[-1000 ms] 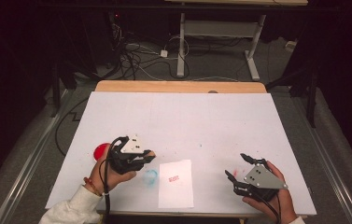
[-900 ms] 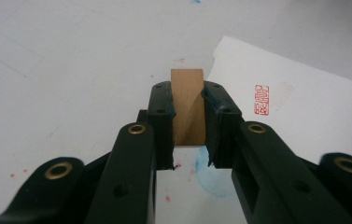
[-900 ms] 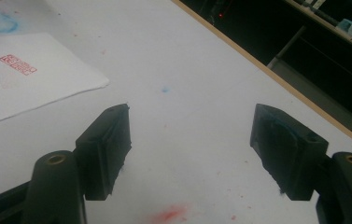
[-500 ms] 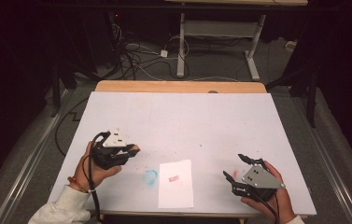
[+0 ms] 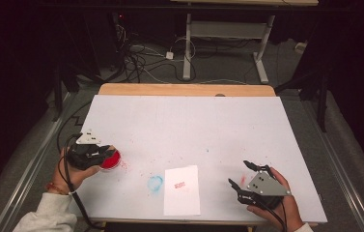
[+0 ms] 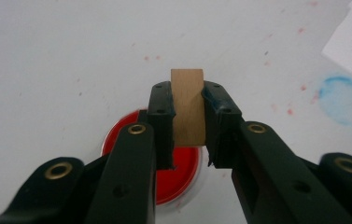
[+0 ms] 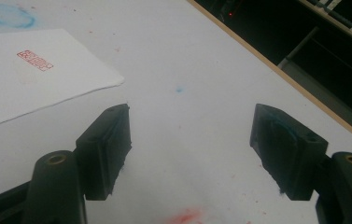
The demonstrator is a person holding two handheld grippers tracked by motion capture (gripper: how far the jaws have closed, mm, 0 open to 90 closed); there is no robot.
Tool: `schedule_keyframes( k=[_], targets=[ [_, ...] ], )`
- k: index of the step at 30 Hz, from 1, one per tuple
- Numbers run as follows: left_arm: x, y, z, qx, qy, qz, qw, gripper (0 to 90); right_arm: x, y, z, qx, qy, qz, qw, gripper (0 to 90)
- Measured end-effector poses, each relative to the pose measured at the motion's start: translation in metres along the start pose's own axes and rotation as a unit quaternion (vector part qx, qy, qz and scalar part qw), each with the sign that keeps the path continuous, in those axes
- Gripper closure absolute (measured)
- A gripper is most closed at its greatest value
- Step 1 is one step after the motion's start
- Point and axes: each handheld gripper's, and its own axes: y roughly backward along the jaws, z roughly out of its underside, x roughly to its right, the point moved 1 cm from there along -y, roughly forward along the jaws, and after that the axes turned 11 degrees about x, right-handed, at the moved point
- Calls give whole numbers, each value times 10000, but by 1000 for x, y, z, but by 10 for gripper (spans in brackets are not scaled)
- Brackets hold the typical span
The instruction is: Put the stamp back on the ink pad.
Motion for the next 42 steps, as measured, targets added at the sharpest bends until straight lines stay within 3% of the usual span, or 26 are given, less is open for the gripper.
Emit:
schedule_keyframes(
  k=[2,15,29,32,38,42],
  targets=[
    [-3,-2,3,-190,-16,-192,9996,733,0,1,0,-6,6,0,10000,294],
    [-12,-25,20,-685,194,-60,9974,733,1,1,0,-3,18,39,10000,285],
    [-14,-30,21,-711,374,-6,9968,735,0,2,0,-31,32,83,10000,282],
    [-13,-31,21,-746,325,-45,9967,735,-1,3,-1,-12,75,113,9999,281],
    [-15,-30,23,-661,441,20,9968,730,-2,2,-1,-25,112,101,9999,280],
    [-13,-30,22,-716,378,-4,9967,716,-1,3,-2,-8,112,130,9999,282]
  ],
)
